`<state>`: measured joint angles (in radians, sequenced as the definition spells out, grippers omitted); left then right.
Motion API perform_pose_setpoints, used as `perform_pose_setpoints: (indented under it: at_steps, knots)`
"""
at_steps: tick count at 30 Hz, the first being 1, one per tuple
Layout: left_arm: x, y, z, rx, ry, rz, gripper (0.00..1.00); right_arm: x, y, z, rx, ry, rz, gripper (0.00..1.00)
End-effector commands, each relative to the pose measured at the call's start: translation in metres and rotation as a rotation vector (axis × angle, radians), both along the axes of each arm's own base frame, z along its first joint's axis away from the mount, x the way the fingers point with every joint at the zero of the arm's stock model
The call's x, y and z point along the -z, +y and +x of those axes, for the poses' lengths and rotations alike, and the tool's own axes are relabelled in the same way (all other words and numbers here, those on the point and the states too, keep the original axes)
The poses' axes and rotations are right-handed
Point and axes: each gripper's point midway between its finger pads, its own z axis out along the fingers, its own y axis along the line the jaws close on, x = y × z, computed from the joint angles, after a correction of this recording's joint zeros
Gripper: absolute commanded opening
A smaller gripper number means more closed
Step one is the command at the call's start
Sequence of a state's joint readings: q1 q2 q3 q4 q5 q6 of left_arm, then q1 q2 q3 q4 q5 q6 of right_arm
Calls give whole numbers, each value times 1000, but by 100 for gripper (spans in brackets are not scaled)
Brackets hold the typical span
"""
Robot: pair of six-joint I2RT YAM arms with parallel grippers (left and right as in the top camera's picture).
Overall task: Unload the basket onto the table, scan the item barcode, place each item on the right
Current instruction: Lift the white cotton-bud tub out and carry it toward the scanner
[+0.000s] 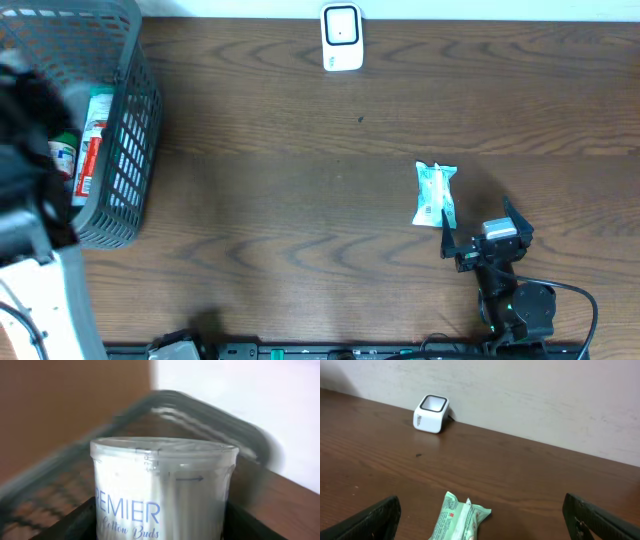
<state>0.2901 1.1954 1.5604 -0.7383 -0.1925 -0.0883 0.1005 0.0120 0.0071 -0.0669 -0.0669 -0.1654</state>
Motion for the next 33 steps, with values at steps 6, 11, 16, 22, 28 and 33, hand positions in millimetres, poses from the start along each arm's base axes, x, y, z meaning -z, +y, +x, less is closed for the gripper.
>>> perform_pose_setpoints:
  at_steps: [6, 11, 16, 22, 28, 33]
  knots:
    - [71, -152, 26, 285, 216, -239, 46, 0, 2, 0, -7, 0, 0, 99]
    - [156, -237, 38, 424, 495, -226, 46, 0, 2, 0, -7, 0, 0, 99]
    - [241, -305, 40, 542, 730, -190, 46, 0, 2, 0, -7, 0, 0, 99]
    - [315, -370, 25, 669, 909, -261, 46, 0, 2, 0, -7, 0, 0, 99]
    - [349, -411, 6, 742, 969, -278, 46, 0, 2, 0, -7, 0, 0, 99]
    - [347, -439, 4, 805, 913, -276, 46, 0, 2, 0, -7, 0, 0, 99]
